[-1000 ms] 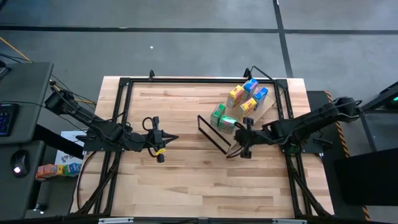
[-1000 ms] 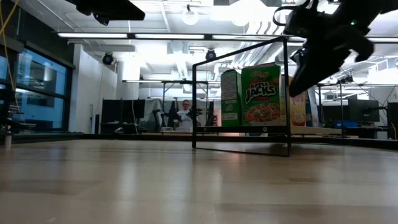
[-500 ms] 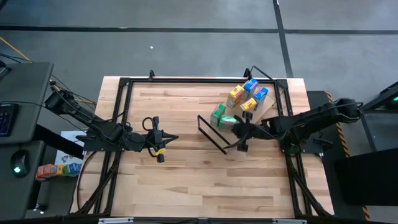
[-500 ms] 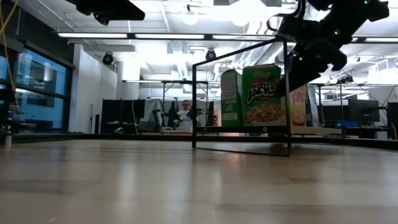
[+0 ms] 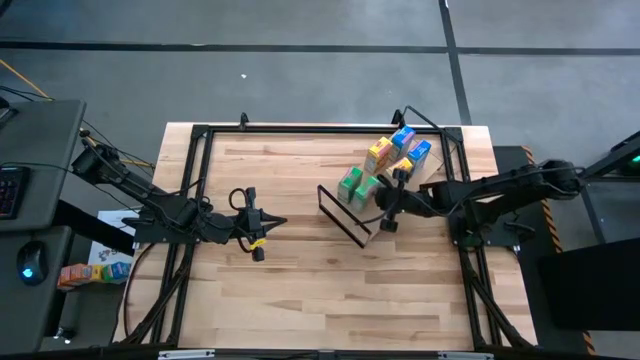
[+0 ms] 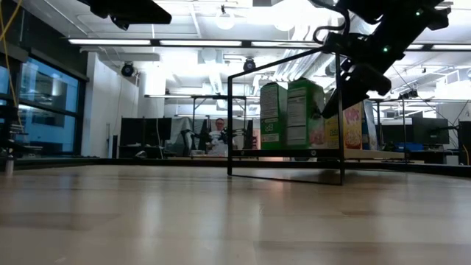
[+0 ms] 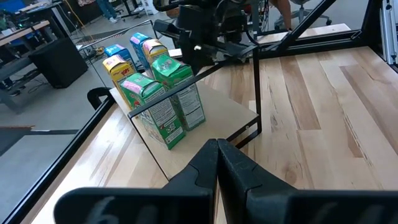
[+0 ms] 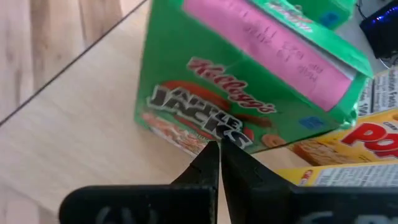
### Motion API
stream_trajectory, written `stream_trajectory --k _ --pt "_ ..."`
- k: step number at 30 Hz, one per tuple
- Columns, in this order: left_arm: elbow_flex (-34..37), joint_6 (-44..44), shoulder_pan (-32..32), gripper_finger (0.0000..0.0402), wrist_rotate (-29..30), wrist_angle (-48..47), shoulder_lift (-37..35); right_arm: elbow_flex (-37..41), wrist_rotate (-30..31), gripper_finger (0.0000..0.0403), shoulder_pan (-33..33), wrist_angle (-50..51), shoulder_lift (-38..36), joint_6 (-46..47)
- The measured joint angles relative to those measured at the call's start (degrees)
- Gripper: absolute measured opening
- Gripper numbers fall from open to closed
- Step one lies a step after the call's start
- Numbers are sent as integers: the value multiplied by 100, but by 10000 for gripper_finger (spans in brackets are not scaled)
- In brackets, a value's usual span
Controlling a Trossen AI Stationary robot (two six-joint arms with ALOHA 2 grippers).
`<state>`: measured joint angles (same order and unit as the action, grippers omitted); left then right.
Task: Stack cereal on shelf
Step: Put the green cereal box on the shelf aligned with the green cereal box
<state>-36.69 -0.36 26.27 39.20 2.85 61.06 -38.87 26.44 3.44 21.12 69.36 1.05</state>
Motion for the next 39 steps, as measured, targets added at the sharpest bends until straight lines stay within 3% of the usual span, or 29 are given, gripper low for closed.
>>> stream_trajectory --k 8,16,21,25,31,36,39 --pt "0 0 -1 0 0 0 1 -14 -8 0 -194 31 0 -3" --pt "-7 302 1 0 191 5 -134 -1052 -266 0 93 2223 -210 602" --pt "-11 351 1 0 220 -174 -407 -1804 32 0 481 2972 -631 786" --pt "-8 363 1 0 201 -337 -610 -2044 497 0 801 2809 -1087 762" --pt "7 442 1 0 197 -446 -796 -1758 505 0 1015 2361 -1739 659" --pt "231 897 -20 0 98 173 -917 -1389 501 0 1019 2155 -2015 773" --pt "497 1174 -151 0 -371 856 -1022 -1160 483 0 1019 2018 -2076 795"
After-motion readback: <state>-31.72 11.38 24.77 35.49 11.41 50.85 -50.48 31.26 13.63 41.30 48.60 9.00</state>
